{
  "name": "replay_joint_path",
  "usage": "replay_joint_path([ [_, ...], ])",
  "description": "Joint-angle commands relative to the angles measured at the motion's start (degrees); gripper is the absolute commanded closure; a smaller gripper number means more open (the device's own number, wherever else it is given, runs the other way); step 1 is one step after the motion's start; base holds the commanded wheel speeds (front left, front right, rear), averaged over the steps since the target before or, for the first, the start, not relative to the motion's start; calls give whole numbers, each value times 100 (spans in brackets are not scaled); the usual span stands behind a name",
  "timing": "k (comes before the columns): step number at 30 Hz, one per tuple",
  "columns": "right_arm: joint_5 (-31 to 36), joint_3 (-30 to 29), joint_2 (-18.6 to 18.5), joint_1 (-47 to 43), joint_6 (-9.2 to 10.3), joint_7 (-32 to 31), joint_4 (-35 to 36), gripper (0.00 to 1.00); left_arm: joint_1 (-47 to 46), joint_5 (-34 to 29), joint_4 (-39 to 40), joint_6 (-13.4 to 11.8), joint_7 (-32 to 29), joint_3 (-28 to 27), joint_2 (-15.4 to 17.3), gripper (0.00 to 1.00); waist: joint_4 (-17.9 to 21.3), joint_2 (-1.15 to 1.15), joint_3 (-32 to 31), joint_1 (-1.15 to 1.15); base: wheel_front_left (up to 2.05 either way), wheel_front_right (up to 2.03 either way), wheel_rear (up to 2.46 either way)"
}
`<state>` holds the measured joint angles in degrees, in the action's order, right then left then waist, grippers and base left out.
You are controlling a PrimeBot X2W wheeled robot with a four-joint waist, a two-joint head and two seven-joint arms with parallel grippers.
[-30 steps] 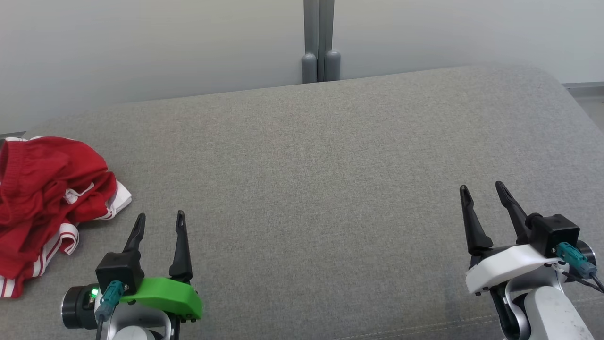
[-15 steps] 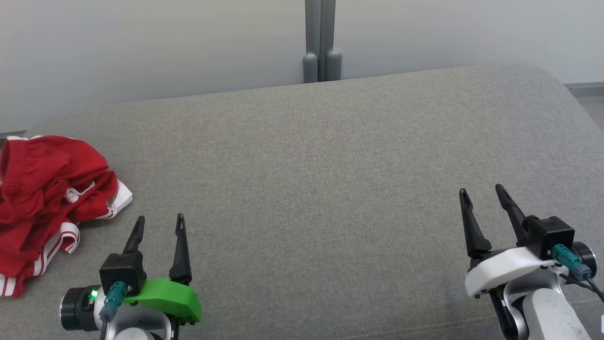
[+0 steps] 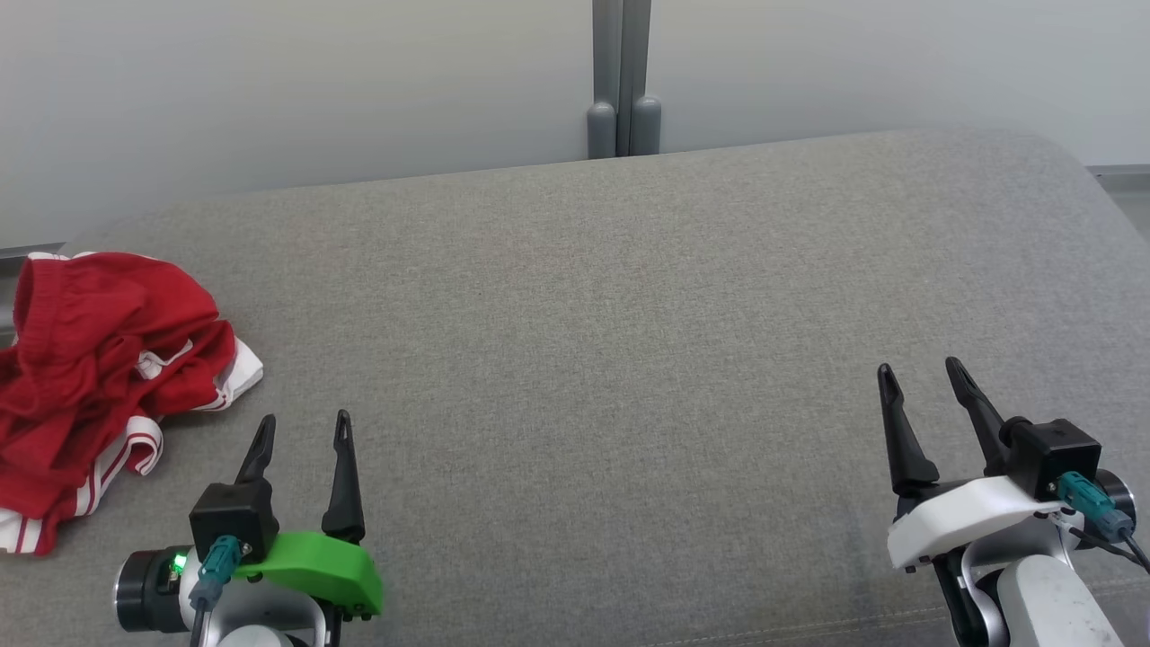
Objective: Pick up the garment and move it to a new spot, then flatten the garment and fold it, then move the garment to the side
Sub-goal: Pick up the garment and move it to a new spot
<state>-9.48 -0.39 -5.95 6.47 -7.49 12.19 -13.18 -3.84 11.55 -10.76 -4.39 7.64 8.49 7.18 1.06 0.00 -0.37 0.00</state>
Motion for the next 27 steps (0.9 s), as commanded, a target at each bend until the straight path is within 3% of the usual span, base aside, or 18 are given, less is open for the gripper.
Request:
replay_joint_path([
  [1, -12, -11, 1, -54, 0, 38, 24, 0, 53, 54, -6, -34, -7, 3, 41, 0, -42, 0, -2, 0, 0, 0, 0],
  [8, -35, -6, -16, -107, 0, 65, 114, 0, -78, 76, -10, -54, 27, 11, 56, 0, -417, 0, 1, 0, 0, 0, 0],
  [18, -47, 146, 60, -158, 0, 35, 219, 0, -127, 167, 11, -107, 42, -62, 140, 0, -1441, 0, -71, 0, 0, 0, 0],
  [27, -96, 265, 151, -255, 0, 41, 203, 0, 11, 235, 59, -162, 16, -92, 185, 0, -2115, 0, -145, 0, 0, 0, 0],
])
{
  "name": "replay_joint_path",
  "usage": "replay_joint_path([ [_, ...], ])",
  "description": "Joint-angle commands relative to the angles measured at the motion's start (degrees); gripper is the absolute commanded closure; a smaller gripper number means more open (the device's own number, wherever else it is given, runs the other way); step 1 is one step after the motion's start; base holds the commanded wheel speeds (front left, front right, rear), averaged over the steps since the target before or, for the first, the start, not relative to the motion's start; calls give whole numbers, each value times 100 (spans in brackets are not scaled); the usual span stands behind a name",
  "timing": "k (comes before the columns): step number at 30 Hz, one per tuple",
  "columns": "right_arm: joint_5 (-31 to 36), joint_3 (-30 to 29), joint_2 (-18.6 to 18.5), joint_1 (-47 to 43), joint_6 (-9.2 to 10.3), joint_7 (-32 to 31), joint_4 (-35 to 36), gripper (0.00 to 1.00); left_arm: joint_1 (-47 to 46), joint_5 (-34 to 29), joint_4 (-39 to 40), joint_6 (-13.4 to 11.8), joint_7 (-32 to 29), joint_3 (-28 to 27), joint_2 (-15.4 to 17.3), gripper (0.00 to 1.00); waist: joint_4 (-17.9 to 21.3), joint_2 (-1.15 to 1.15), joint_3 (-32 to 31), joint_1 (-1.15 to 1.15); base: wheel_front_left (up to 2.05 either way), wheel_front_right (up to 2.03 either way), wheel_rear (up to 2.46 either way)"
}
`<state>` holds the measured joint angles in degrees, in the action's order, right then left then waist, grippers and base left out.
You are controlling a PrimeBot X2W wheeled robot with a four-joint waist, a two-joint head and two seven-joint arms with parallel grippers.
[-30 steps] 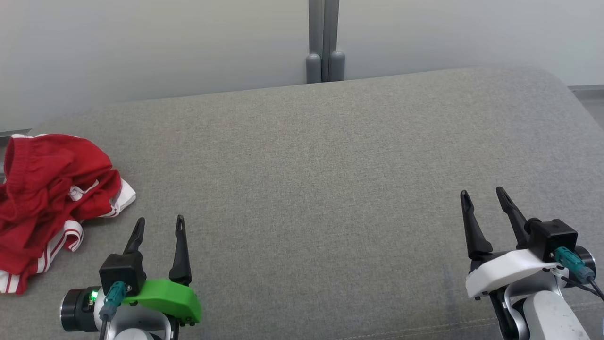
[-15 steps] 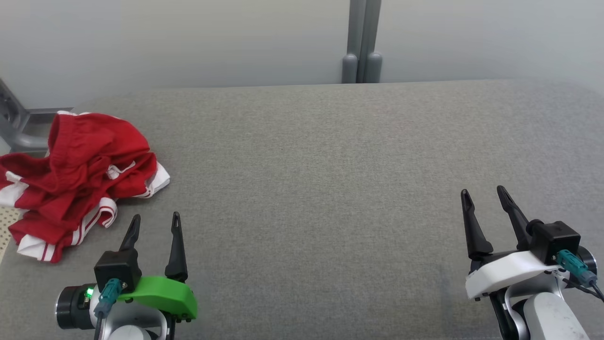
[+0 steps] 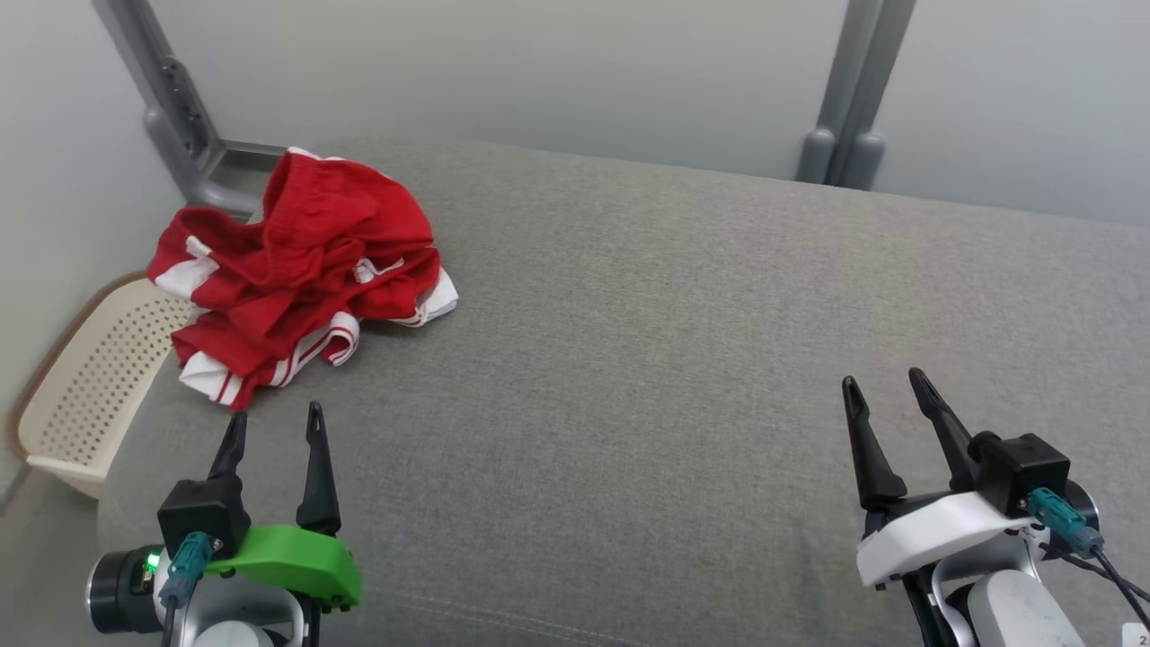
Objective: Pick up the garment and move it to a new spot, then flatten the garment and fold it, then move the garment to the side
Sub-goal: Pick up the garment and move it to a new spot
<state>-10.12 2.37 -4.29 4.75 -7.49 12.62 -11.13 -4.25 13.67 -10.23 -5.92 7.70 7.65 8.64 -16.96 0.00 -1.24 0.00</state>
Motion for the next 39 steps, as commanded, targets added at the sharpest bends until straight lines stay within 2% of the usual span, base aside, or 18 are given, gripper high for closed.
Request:
replay_joint_path([
  [1, -28, 0, -3, -84, 0, 5, 0, 0, 55, 19, 10, -14, 3, -8, 49, 0, -378, 0, -60, 0, 0, 0, 0],
  [9, 8, 75, 49, -30, 0, 22, -38, 0, 40, 78, 73, -37, -44, -49, 143, 0, -666, 0, -41, 0, 0, 0, 0],
  [25, -61, 96, 44, -22, 0, 7, -74, 0, -106, 140, 200, -59, -152, -9, 261, 0, -655, 0, -24, 0, 0, 0, 0],
  [29, -41, 115, 31, 28, 0, -36, -12, 0, -527, 220, 392, 105, -385, -36, 420, 0, -631, 0, 64, 0, 0, 0, 0],
  [34, 52, 188, -92, 236, 0, -152, 155, 0, -1593, 256, 550, 272, -895, -146, 752, 0, -449, 0, 413, 0, 0, 0, 0],
  [39, 103, 283, -235, 463, 0, -248, 308, 0, -2614, 384, 231, 496, -1388, -203, 1012, 0, -169, 0, 823, 0, 0, 0, 0],
])
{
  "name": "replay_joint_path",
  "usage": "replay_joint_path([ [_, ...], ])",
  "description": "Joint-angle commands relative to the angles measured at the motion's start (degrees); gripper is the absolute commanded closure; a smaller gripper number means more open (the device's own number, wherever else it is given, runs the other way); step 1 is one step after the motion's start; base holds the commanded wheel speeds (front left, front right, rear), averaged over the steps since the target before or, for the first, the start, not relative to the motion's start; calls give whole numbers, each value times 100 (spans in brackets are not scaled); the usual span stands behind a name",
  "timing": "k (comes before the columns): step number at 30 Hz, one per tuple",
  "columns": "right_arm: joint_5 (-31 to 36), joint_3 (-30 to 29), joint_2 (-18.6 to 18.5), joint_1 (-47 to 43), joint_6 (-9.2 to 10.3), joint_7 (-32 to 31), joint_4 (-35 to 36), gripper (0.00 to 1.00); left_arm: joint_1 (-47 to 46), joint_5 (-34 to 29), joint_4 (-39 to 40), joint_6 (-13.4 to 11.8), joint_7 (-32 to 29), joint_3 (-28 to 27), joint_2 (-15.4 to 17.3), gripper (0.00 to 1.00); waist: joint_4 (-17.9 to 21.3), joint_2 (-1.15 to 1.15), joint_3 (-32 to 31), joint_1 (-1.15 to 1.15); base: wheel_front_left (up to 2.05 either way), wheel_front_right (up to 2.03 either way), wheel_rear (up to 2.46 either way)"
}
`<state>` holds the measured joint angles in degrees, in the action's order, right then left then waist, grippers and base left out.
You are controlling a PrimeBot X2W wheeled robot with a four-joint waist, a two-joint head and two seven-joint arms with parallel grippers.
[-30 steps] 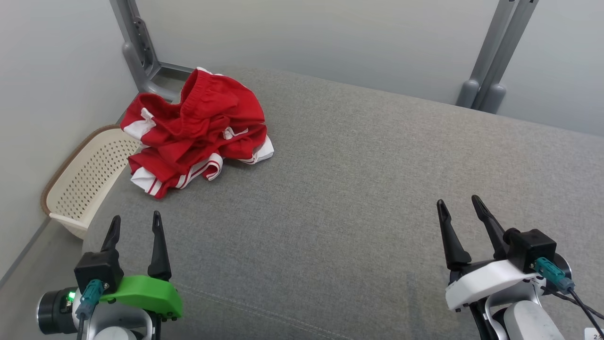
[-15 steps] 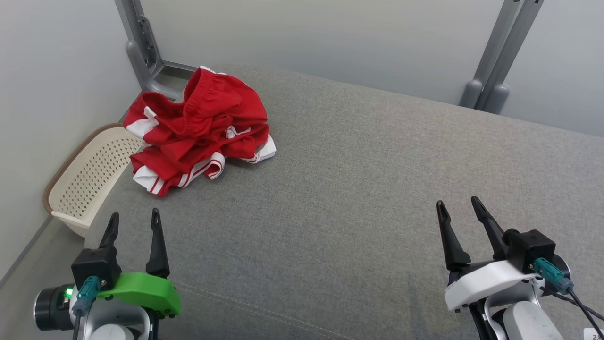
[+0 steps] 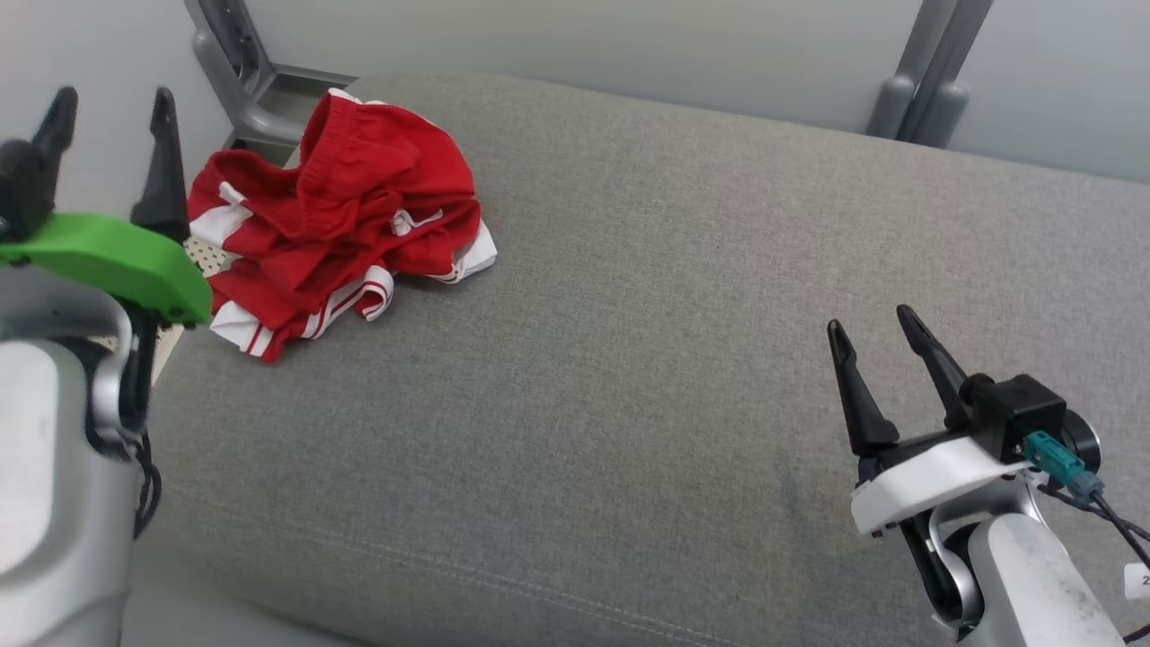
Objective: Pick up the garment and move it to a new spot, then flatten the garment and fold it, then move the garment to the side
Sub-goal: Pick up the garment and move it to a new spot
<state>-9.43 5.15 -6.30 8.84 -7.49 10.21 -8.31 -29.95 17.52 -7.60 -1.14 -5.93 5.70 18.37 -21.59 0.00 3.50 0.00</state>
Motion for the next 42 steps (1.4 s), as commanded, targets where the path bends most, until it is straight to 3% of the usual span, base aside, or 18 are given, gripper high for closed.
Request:
replay_joint_path([
  [1, 48, -5, -73, 111, 0, -19, 50, 0, -291, 72, -180, 89, -125, -14, 61, 0, 365, 0, 450, 0, 0, 0, 0],
  [7, 174, 36, -171, 481, 0, -84, 216, 0, -1493, 583, -1289, 507, -539, -203, 287, 0, 851, 0, 1168, 0, 0, 0, 0],
  [12, 184, 63, -240, 721, 0, -38, 261, 0, -2116, 884, -2243, 778, -973, -45, 532, 0, 1178, 0, 1653, 0, 0, 0, 0],
  [20, 161, 66, -218, 939, 0, 87, 184, 0, -2457, 1373, -3362, 871, -1610, 257, 901, 0, 1476, 0, 2119, 0, 0, 0, 0],
  [27, 147, 28, -219, 1011, 0, 178, 98, 0, -2526, 1793, -3778, 874, -1732, 462, 1073, 0, 1536, 0, 2216, 0, 0, 0, 0],
  [28, 150, 28, -214, 1022, 0, 178, 83, 0, -2535, 1829, -3813, 873, -1700, 478, 1101, 55, 1532, 0, 2216, 0, 0, 0, 0],
  [29, 158, 29, -207, 1029, 0, 188, 69, 0, -2532, 1862, -3841, 866, -1670, 507, 1113, 100, 1527, 0, 2212, 0, 0, 0, 0],
  [42, 154, 26, -128, 866, 0, 244, -103, 0, -2993, 1450, -3484, 841, -424, 864, 1390, 100, 1353, 0, 1616, 0, 0, 0, 0],
])
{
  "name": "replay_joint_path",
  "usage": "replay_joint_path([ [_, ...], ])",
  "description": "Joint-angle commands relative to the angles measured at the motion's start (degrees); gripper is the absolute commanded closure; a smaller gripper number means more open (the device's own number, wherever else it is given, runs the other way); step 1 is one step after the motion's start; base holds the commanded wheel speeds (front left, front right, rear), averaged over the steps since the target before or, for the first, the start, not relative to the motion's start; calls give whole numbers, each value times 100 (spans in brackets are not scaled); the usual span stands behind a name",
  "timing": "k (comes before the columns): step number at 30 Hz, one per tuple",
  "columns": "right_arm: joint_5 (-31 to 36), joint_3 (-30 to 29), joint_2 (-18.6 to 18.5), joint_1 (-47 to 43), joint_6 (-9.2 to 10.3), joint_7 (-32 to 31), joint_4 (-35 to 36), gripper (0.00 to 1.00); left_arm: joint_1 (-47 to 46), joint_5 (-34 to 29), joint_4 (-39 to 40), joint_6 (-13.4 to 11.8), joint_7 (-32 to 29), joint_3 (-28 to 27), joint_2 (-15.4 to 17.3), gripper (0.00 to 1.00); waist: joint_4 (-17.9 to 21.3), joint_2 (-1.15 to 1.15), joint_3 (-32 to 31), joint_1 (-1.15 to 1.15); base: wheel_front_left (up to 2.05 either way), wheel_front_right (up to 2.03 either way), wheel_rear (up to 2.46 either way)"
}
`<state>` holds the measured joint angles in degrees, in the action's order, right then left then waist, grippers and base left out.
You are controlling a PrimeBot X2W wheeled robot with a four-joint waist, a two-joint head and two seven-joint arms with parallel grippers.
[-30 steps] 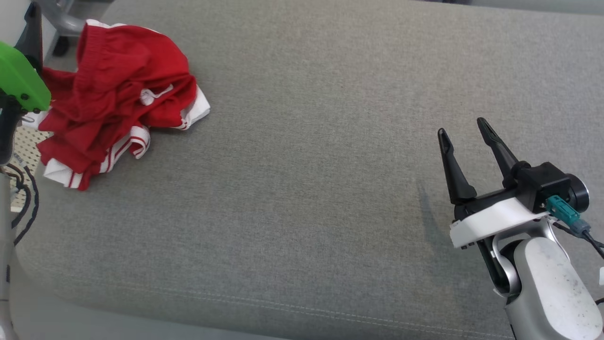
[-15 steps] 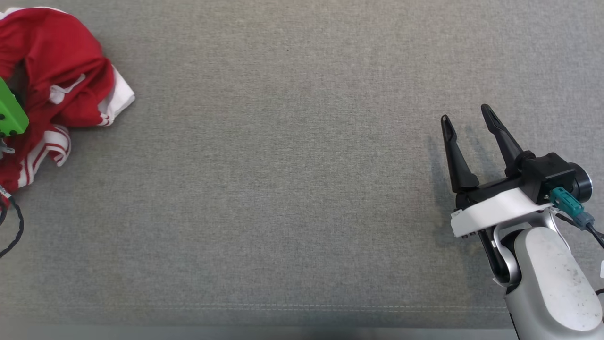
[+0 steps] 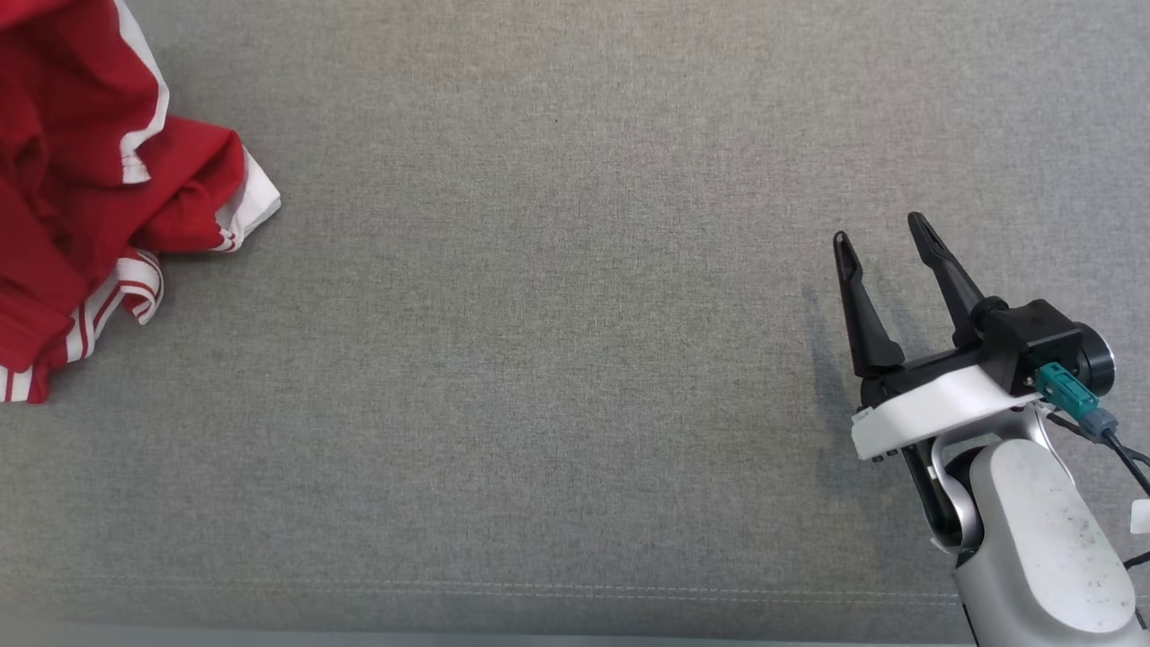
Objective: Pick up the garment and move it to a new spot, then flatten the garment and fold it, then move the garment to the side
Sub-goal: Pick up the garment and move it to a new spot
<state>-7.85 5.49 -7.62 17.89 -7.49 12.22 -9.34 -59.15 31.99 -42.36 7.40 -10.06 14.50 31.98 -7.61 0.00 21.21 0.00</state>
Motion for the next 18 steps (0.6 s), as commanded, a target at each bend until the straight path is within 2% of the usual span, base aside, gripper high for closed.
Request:
replay_joint_path([
  [1, -8, -1, 17, -58, 0, 52, -13, 0, -106, -63, 70, -39, 71, 2, 51, 100, -41, 0, -227, 0, 0, 0, 0],
  [4, -37, -1, 60, -160, 0, 70, -76, 0, -72, -327, 344, -169, 304, 155, 77, 100, -2, 0, -486, 0, 0, 0, 0],
  [10, -12, -115, 199, -395, 0, 115, -122, 0, 417, -534, 1157, -398, 553, 384, -110, 100, 183, 0, -994, 0, 0, 0, 0],
  [18, 163, -261, 319, -613, 0, 123, -18, 0, 1793, -154, 2560, -759, 637, 523, -696, 100, 689, 0, -1243, 0, 0, 0, 0],
])
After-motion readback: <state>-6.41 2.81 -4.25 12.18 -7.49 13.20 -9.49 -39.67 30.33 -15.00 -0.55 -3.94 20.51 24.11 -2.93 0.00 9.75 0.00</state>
